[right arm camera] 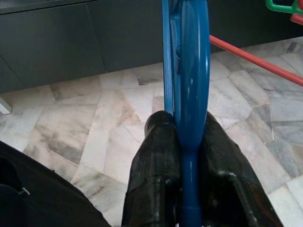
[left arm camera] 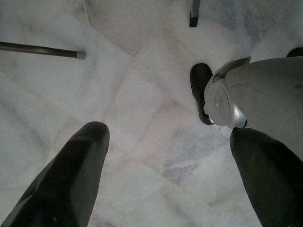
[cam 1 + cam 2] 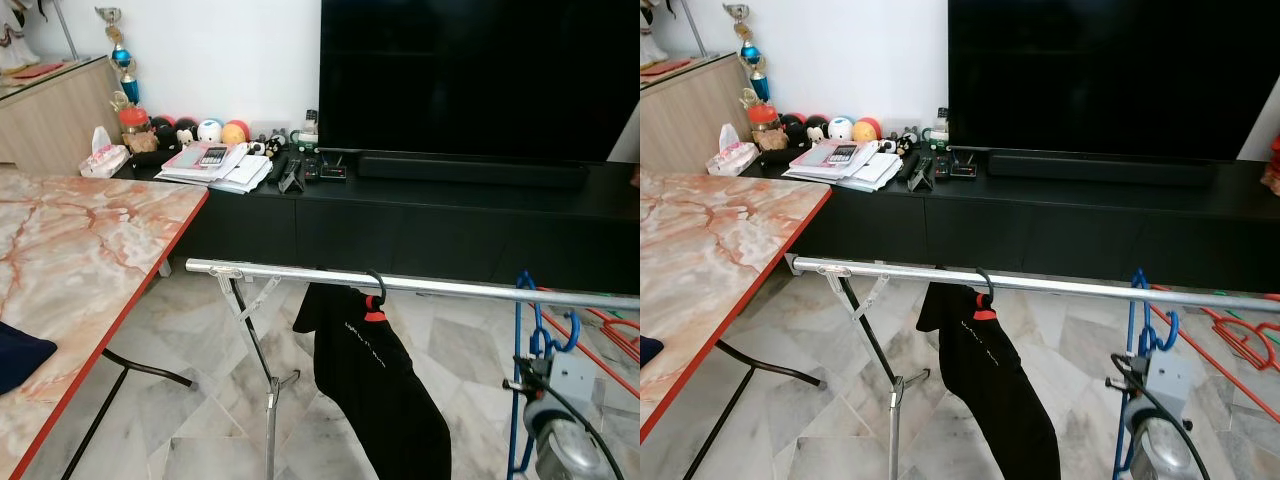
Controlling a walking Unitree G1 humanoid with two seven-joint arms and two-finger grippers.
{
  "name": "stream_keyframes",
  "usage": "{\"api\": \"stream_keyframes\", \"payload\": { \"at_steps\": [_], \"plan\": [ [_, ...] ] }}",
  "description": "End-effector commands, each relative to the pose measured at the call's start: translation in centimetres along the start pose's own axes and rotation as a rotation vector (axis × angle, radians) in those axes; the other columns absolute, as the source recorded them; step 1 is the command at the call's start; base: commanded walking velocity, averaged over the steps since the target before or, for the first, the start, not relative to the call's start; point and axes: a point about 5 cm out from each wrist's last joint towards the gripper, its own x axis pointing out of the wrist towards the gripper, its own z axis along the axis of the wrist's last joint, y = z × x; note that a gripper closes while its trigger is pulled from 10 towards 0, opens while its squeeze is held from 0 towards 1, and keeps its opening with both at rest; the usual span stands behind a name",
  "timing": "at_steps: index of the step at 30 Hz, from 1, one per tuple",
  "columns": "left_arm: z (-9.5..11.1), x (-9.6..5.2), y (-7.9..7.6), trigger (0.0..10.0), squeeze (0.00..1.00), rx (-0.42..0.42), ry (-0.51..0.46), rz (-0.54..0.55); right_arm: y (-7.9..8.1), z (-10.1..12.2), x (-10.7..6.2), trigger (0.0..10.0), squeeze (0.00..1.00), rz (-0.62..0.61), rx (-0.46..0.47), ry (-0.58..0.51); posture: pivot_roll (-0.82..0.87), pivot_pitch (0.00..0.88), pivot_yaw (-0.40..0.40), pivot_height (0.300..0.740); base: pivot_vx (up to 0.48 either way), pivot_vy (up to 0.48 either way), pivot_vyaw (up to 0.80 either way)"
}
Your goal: Hang hanger
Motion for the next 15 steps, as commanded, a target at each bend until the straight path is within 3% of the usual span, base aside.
{"api": "stream_keyframes", "payload": {
  "at_steps": [1, 15],
  "plan": [
    [-0.2, 0.0, 0.1, 10.0, 0.0, 0.015, 0.015, 0.003, -0.3, 0.9, 0.4, 10.0, 0.0, -0.011, 0.01, -0.023, 0.01, 0.011, -0.008, 0.74, 0.0, 0.0, 0.0],
    [-0.2, 0.0, 0.1, 10.0, 0.0, 0.017, 0.019, 0.001, 0.2, 3.2, 2.4, 10.0, 0.0, 0.039, -0.008, 0.019, 0.02, 0.015, -0.004, 0.74, 0.0, 0.0, 0.0]
  ]
}}
